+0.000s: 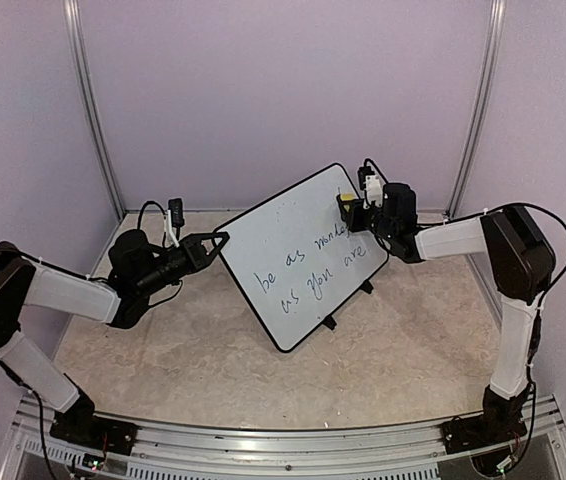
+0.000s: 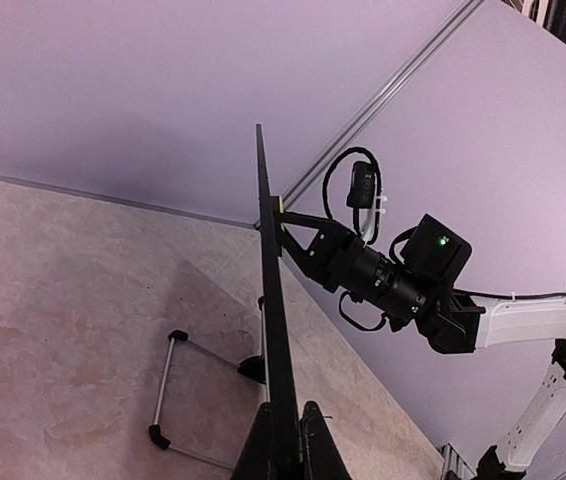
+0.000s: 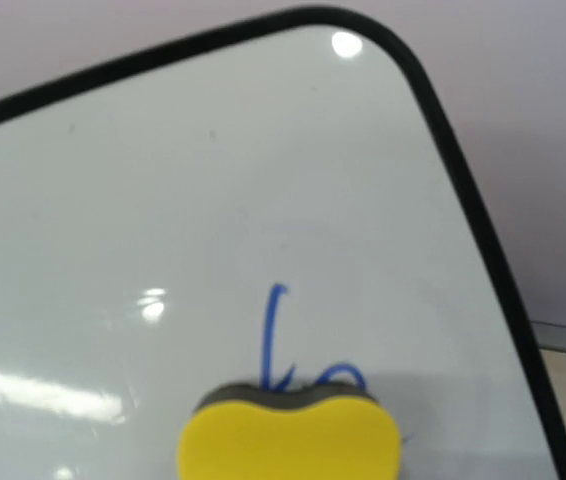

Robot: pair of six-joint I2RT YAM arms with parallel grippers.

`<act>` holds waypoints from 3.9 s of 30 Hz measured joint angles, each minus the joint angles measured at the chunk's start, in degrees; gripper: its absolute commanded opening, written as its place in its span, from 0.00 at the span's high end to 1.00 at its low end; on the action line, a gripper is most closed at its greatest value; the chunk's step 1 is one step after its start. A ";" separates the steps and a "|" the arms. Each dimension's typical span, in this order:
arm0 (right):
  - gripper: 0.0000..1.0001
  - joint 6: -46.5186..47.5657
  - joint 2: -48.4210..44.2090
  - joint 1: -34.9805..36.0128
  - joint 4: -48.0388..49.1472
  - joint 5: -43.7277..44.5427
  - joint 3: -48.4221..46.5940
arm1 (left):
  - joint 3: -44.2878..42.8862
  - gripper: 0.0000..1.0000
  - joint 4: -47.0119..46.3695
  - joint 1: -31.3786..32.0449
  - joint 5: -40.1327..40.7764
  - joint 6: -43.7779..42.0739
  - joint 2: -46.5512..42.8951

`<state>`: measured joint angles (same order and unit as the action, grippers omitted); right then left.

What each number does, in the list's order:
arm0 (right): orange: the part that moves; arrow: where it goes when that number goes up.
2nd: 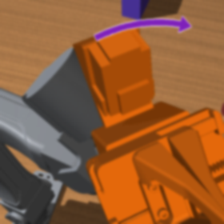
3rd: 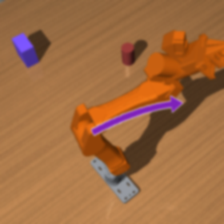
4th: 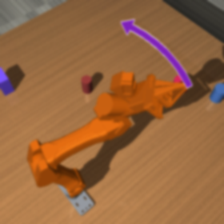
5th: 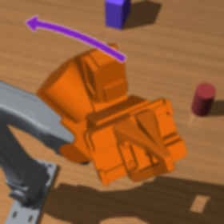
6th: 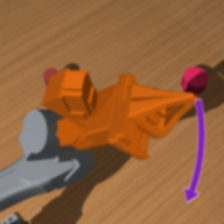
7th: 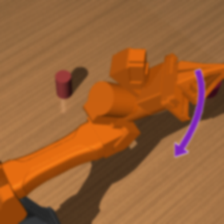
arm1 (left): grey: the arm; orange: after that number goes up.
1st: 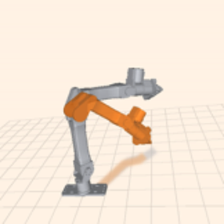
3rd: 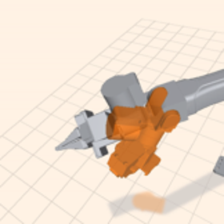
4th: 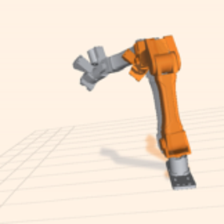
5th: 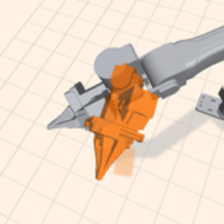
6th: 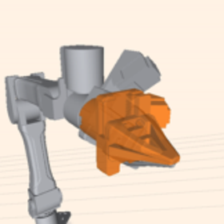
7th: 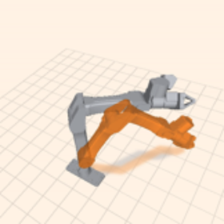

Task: Erase the whiteboard
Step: Erase the whiteboard at the center of the board.

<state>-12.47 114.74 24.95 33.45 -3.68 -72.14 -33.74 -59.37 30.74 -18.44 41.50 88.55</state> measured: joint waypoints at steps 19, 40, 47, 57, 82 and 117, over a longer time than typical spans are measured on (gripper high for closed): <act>0.94 -0.87 5.79 -1.46 -7.61 -0.63 -18.88 | 0.00 1.00 -0.15 0.13 -0.24 -0.96 -0.04; 0.94 -2.60 7.06 -3.32 -3.91 -3.78 -16.74 | 0.00 1.00 -0.07 0.13 0.24 -0.63 -0.07; 0.94 -3.10 10.01 -3.39 -6.91 -5.66 -25.46 | 0.00 1.00 -0.13 0.13 0.07 -0.90 -0.07; 0.95 -4.76 7.23 -3.32 0.09 -6.32 -13.07 | 0.00 1.00 -0.07 0.11 0.48 0.04 -0.07; 0.96 -4.35 4.85 -3.34 1.09 -3.78 -7.19 | 0.00 1.00 -0.09 0.11 0.33 -0.20 -0.07; 0.99 6.38 -4.57 26.23 -11.93 8.41 -3.67 | 0.00 1.00 0.09 0.15 0.66 -0.35 -0.04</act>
<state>-6.09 110.17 51.18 21.52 4.73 -75.81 -33.74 -59.29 30.89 -17.78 41.15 88.51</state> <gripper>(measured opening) 0.267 0.044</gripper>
